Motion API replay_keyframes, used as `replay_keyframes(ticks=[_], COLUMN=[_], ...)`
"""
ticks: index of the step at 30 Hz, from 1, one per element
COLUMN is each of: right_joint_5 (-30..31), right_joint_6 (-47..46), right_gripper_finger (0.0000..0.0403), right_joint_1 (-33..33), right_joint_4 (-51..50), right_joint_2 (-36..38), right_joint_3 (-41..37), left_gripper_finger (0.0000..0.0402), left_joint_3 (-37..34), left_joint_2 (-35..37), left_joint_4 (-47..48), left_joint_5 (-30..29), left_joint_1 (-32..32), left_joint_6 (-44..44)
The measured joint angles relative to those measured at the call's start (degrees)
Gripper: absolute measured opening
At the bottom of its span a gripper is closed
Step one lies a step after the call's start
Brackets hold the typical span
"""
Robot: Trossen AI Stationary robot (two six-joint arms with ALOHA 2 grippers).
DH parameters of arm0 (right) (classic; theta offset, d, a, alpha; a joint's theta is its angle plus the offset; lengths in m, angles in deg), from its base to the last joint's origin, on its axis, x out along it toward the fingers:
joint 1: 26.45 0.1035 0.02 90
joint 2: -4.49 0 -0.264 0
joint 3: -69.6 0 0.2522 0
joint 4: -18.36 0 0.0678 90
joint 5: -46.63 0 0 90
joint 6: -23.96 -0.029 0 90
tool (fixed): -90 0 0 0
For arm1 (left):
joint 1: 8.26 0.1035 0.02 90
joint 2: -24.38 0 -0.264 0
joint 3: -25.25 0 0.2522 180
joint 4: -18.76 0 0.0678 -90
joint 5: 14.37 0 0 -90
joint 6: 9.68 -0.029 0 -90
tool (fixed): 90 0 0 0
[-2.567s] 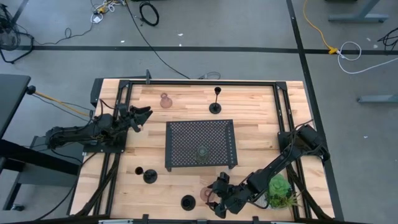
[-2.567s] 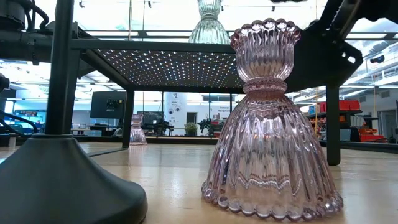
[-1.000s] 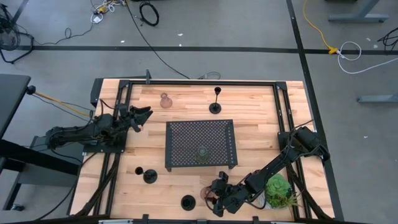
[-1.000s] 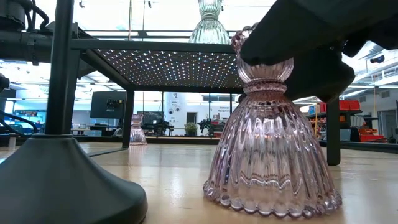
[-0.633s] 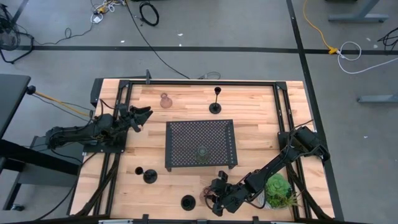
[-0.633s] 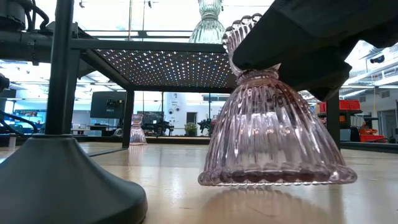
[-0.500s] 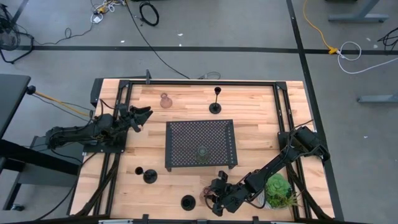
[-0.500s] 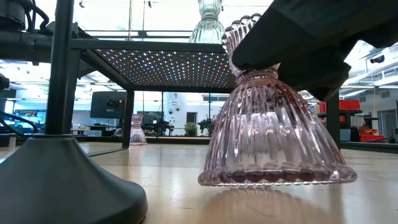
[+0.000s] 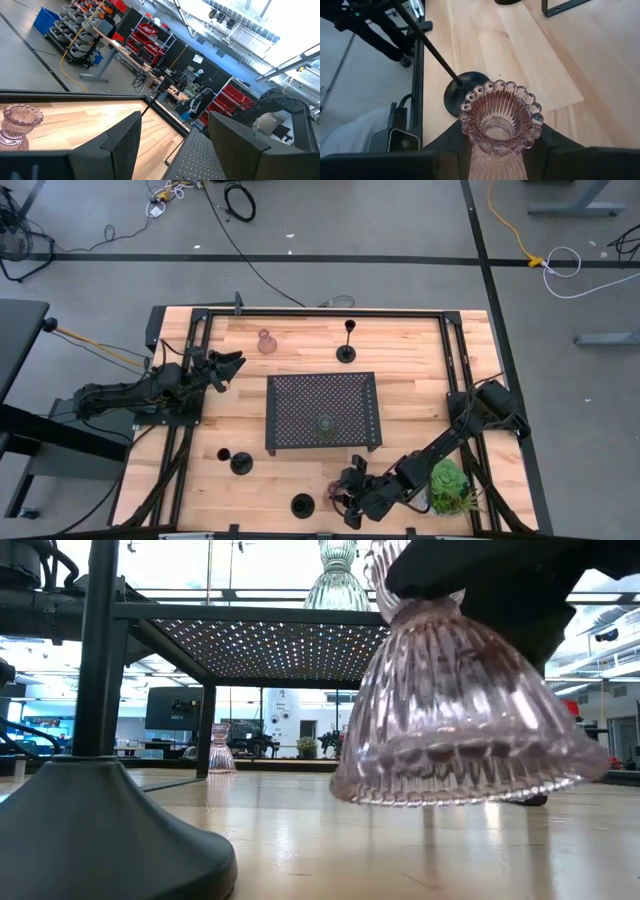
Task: Pick & Place candle stick holders
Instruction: Align the bottom purple candle holder on the shelf with the green candle holder
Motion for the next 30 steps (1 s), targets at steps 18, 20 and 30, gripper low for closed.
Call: replay_keyframes(ticks=[18,20,30], right_joint_5=[0.1,-0.1,0.1], right_joint_6=[5.5,6.7,11.6], right_gripper_finger=[0.0121,0.0122,0.0121], right_joint_1=[0.0,0.0,0.0], right_joint_4=[-6.3,-6.6,-13.3], right_joint_2=[8.5,10.0,17.7], right_joint_3=[0.0,0.0,0.0], left_gripper_finger=[0.0234,0.0234,0.0234], left_joint_3=[0.0,0.0,0.0], left_joint_2=[0.0,0.0,0.0], left_joint_4=[0.0,0.0,0.0], left_joint_5=[0.0,0.0,0.0], left_joint_1=[0.0,0.0,0.0], left_joint_6=[-0.1,-0.1,0.0])
